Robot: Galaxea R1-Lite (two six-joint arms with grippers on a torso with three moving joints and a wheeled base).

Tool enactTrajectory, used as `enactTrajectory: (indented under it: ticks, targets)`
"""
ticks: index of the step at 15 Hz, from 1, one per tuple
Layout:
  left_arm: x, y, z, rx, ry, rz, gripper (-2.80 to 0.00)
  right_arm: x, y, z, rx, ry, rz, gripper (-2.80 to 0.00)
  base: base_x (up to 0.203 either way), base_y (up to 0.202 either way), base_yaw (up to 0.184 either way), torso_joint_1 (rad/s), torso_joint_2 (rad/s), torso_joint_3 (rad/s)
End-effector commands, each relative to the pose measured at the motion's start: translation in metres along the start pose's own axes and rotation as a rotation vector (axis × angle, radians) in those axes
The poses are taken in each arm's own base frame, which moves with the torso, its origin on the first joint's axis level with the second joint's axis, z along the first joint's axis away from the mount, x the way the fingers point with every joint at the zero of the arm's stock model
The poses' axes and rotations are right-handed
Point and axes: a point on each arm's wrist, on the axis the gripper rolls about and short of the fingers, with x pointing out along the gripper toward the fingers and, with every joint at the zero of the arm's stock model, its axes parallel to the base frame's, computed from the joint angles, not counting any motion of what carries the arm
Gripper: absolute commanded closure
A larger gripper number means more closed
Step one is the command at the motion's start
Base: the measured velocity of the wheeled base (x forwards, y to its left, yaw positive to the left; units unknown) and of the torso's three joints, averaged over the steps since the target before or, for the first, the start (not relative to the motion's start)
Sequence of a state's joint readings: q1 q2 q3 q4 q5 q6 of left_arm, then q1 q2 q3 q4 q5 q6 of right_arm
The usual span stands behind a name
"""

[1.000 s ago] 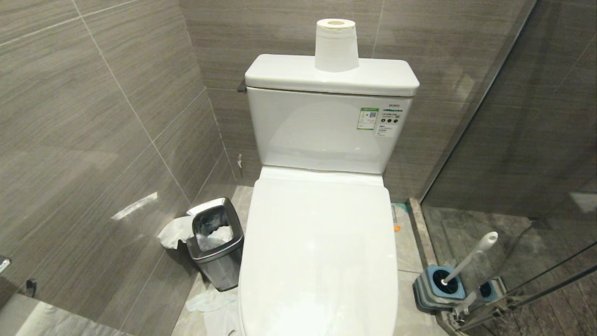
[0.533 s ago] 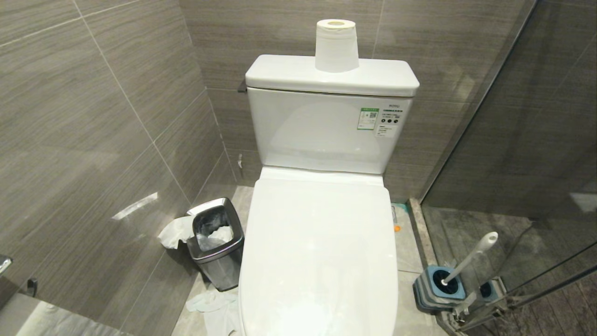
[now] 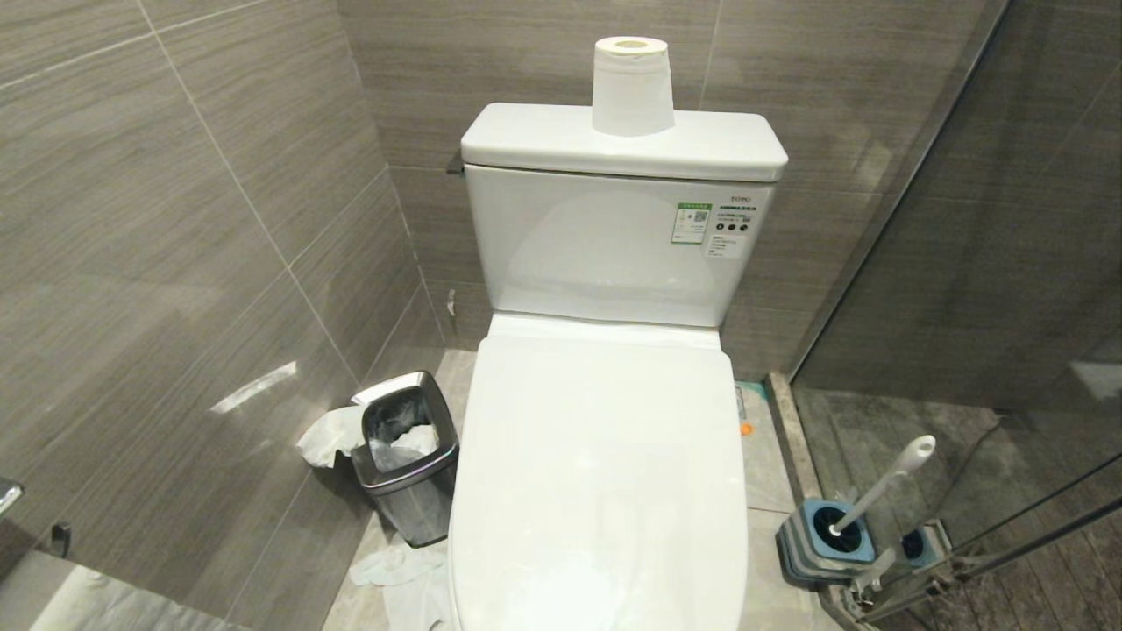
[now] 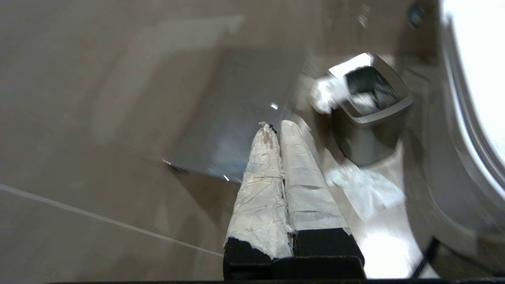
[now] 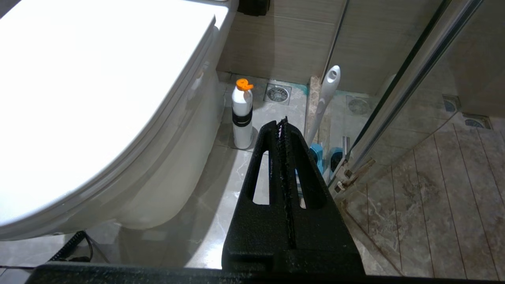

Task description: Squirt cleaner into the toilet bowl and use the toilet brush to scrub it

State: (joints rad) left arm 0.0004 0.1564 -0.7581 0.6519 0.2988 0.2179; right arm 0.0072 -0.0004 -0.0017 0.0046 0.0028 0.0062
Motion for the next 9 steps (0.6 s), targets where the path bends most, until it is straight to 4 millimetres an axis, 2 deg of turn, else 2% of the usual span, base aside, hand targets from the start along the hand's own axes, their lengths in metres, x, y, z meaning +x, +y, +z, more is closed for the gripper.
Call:
enactTrajectory:
  ticks: [1,2,5,9]
  targets:
    - [-0.008,-0.008,-0.038,0.021,0.058,-0.074,0.0,0.0,0.0,0.0,0.0,0.001,0.001,0.0,0.0,0.0,0.0,0.0,0.0,0.0]
    - [-0.009,-0.01,-0.05,0.04,0.11,-0.101,0.0,0.0,0.0,0.0,0.0,0.001,0.001,0.0,0.0,0.0,0.0,0.0,0.0,0.0]
    - [0.0,-0.016,-0.062,0.08,0.152,-0.115,0.0,0.0,0.0,0.0,0.0,0.001,0.001,0.0,0.0,0.0,0.0,0.0,0.0,0.0]
    - [0.024,-0.024,-0.066,0.034,0.035,-0.09,0.0,0.0,0.0,0.0,0.0,0.001,0.001,0.0,0.0,0.0,0.0,0.0,0.0,0.0]
